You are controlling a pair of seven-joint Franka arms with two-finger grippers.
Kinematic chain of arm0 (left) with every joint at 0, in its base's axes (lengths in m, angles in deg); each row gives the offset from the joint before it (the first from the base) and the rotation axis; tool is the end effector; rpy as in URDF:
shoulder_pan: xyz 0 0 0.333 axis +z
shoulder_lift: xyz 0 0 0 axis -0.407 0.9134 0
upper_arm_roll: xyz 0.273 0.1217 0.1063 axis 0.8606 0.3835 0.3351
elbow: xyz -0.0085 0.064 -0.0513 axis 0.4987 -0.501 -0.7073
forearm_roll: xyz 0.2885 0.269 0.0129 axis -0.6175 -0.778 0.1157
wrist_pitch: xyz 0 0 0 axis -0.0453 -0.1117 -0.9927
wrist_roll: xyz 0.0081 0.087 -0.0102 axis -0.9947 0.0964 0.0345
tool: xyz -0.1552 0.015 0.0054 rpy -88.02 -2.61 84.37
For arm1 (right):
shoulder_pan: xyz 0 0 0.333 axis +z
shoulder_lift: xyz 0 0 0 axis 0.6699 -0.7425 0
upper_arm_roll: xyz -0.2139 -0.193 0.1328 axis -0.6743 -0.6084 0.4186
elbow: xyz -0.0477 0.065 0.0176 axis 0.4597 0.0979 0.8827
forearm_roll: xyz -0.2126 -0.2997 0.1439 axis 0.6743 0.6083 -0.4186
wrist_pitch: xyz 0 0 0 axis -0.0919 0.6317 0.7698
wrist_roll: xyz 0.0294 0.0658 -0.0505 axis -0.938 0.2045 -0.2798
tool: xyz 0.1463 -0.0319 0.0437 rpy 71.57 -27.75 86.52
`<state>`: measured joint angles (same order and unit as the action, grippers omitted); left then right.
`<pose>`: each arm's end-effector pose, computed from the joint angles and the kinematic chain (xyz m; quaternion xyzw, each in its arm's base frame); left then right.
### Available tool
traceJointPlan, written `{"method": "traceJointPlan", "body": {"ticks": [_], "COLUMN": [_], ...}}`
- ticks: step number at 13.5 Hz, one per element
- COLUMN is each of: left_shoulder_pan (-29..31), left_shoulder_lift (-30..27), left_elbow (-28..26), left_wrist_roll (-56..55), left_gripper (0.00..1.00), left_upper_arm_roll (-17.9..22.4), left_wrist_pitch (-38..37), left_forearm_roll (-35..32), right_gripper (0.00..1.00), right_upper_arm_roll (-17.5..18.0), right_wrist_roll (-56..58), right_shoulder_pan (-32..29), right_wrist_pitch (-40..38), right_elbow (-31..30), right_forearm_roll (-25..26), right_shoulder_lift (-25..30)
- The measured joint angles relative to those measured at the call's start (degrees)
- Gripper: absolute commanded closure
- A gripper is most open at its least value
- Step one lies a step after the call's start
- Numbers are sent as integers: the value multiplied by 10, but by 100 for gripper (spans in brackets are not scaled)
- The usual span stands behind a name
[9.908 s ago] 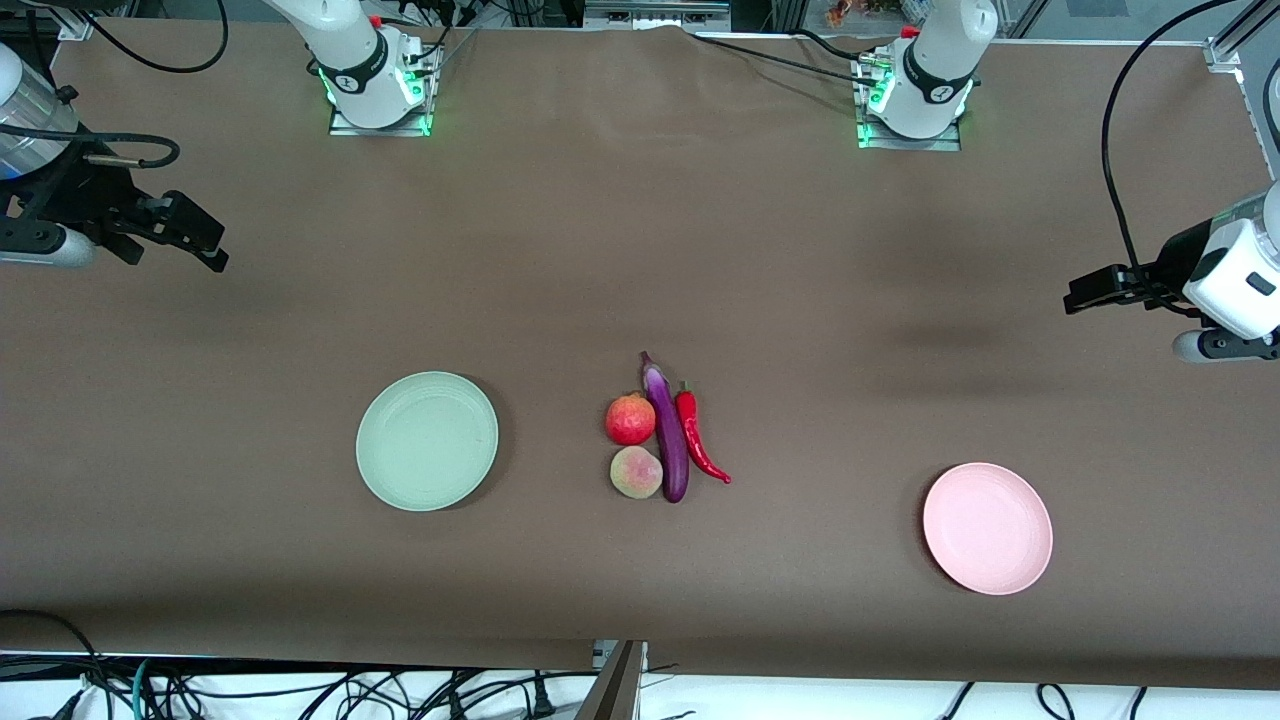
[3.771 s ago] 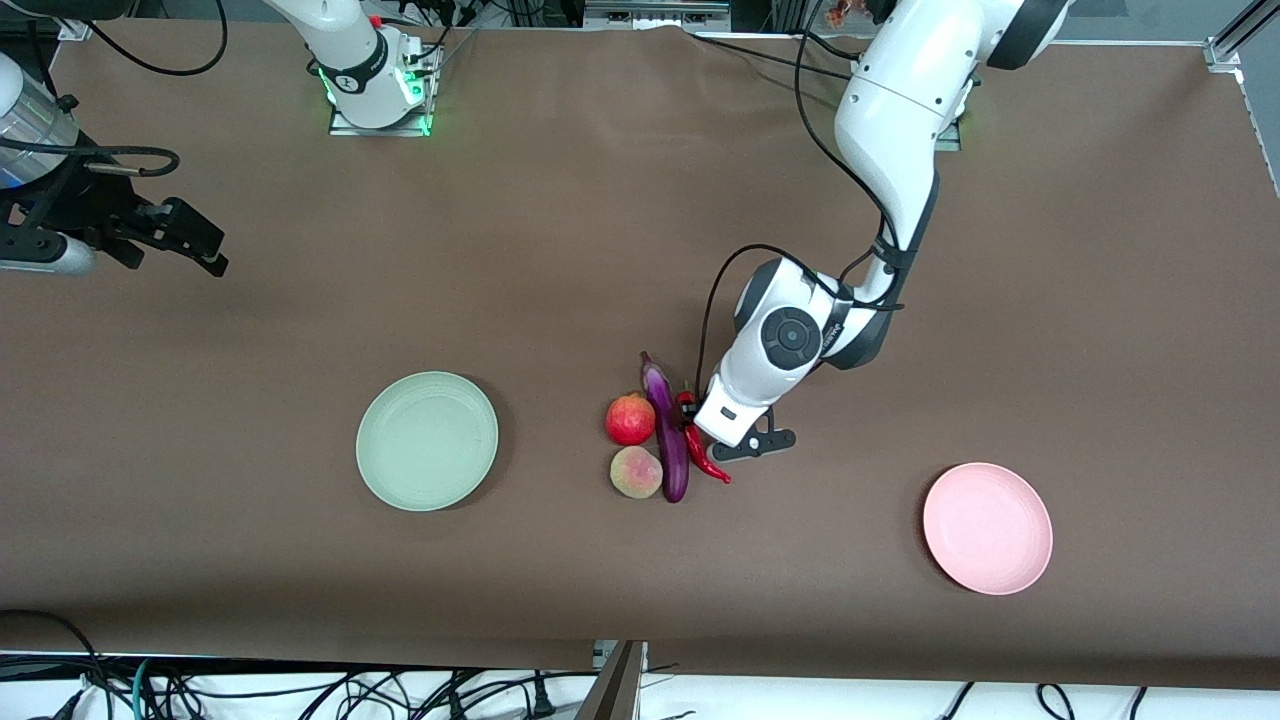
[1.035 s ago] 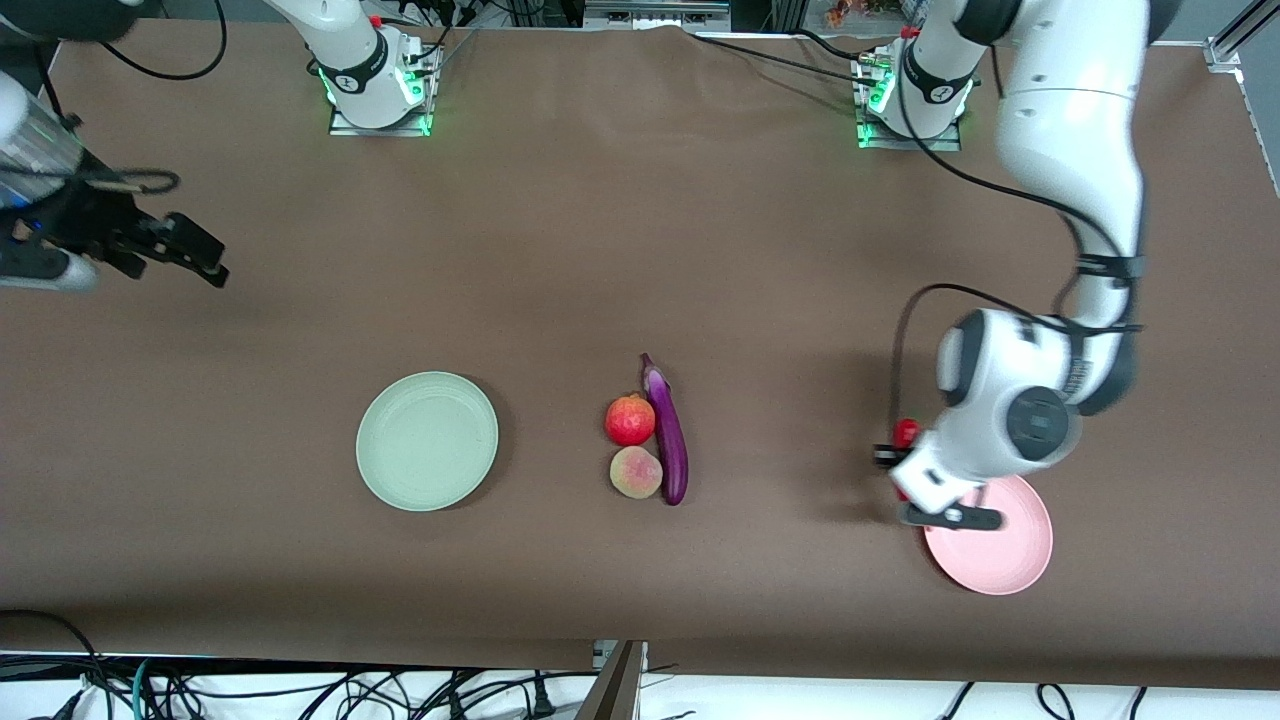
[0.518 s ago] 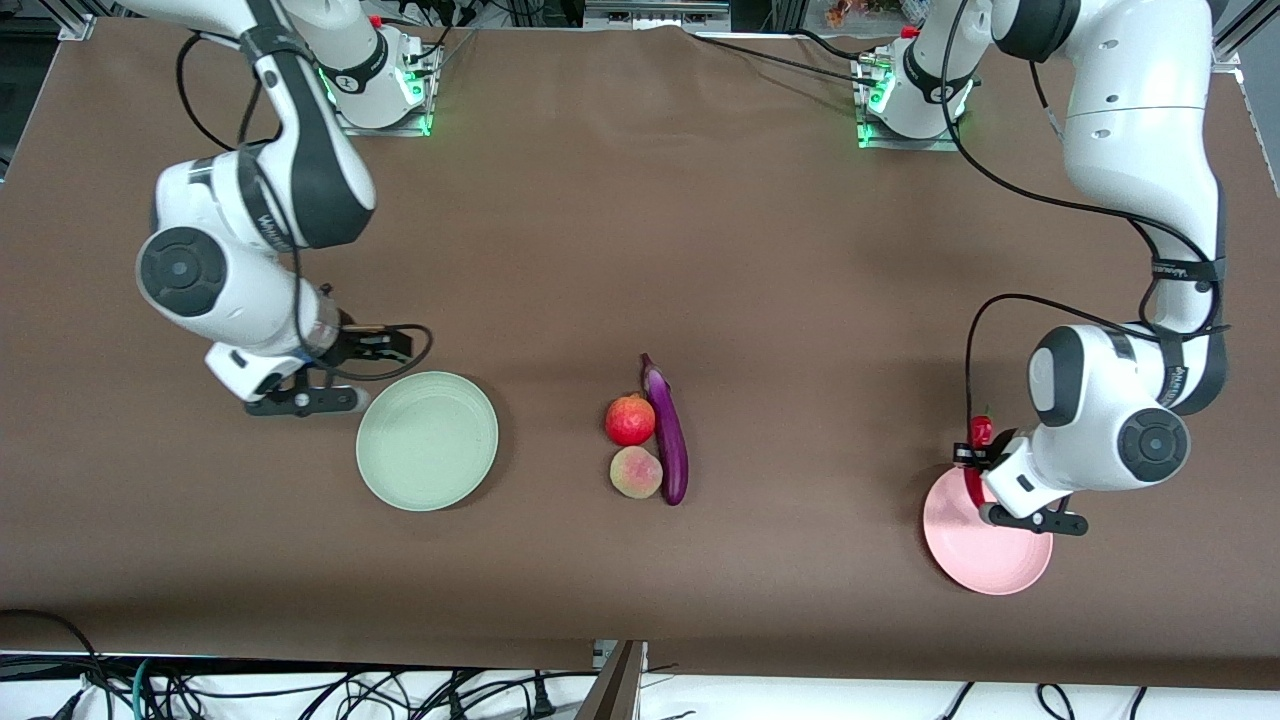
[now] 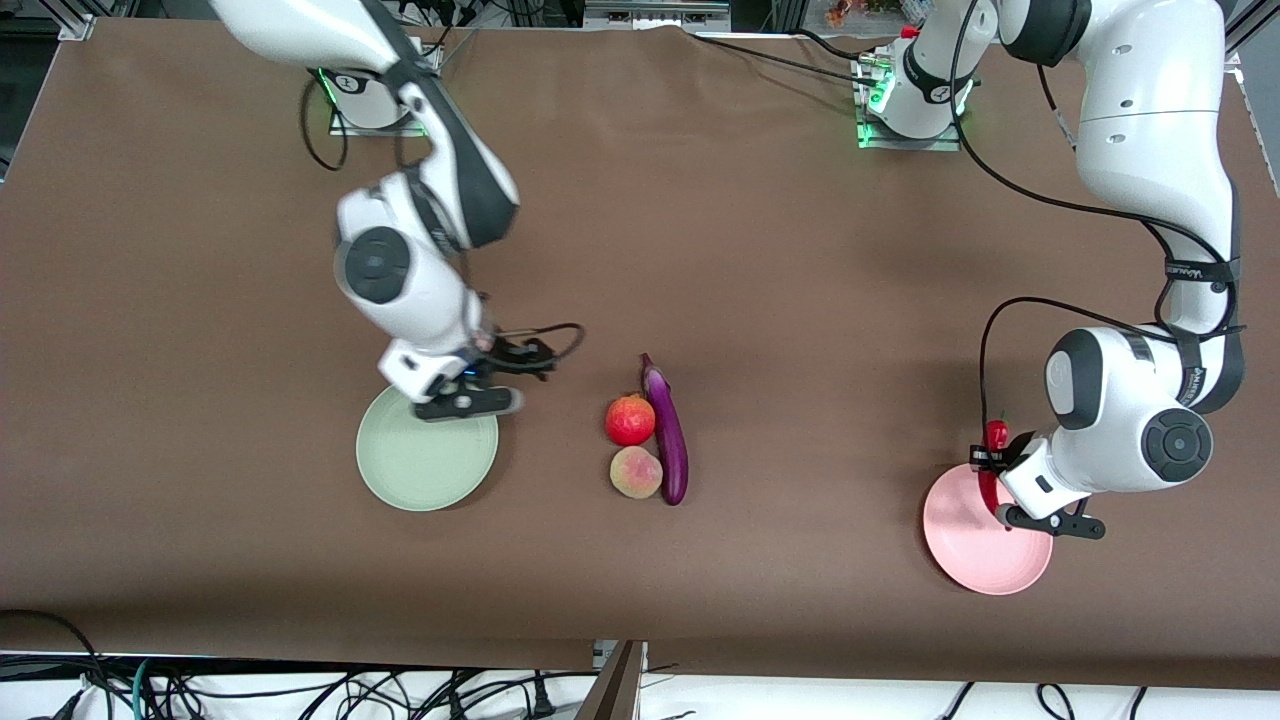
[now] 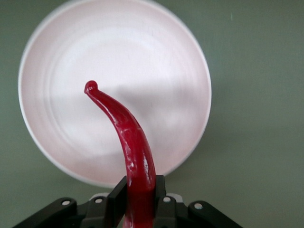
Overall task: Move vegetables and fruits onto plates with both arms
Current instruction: 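Release the chili on the pink plate while the right gripper grasps the apple, then carry the apple to the green plate while the left gripper reaches the eggplant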
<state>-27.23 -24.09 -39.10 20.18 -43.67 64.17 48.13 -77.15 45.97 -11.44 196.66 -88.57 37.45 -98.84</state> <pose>0.7379 0.0035 0.1931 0.9976 -0.0674 -0.0137 0.0105 0.6217 0.3688 0.2734 -0.9952 -0.0473 -0.0366 0.0768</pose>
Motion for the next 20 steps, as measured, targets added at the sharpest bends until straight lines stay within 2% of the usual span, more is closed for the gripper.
{"method": "traceJointPlan", "body": {"ticks": [2,3,4,5,8,12,13,14,16,17,18,20], "left_shoulder_pan": [-1,-2,-2,-2,-1,1,1,1,1,1,0,-8], "left_shoulder_lift": [24,35,42,45,45,39,37,37,33,29,25,18], "left_elbow": [-1,-1,0,0,3,11,15,23,36,38,40,41], "left_wrist_roll": [0,0,0,0,-1,-3,-4,-4,-8,-18,-33,-74], "left_gripper": [100,83,38,0,0,0,0,0,0,0,0,0], "left_upper_arm_roll": [-2,-4,-5,-5,-5,-7,-7,-7,-7,-7,-8,-15], "left_wrist_pitch": [58,71,79,81,82,69,61,56,37,32,31,26], "left_forearm_roll": [0,0,0,0,0,5,11,24,61,84,106,124], "right_gripper": [0,0,0,0,0,0,15,41,76,86,90,90], "right_upper_arm_roll": [0,0,0,0,0,0,0,0,0,0,-1,-2], "right_wrist_roll": [-18,-34,-51,-65,-98,-122,-127,-131,-142,-151,-162,-177], "right_shoulder_pan": [17,24,31,38,62,71,72,72,72,72,72,70], "right_wrist_pitch": [51,72,90,101,142,214,218,218,218,218,218,203], "right_elbow": [21,31,43,59,98,109,112,114,119,120,121,125], "right_forearm_roll": [-1,-2,-2,-2,-2,-2,-2,-4,-15,-18,-19,-43], "right_shoulder_lift": [-40,-57,-73,-89,-141,-194,-198,-199,-198,-199,-198,-192]}}
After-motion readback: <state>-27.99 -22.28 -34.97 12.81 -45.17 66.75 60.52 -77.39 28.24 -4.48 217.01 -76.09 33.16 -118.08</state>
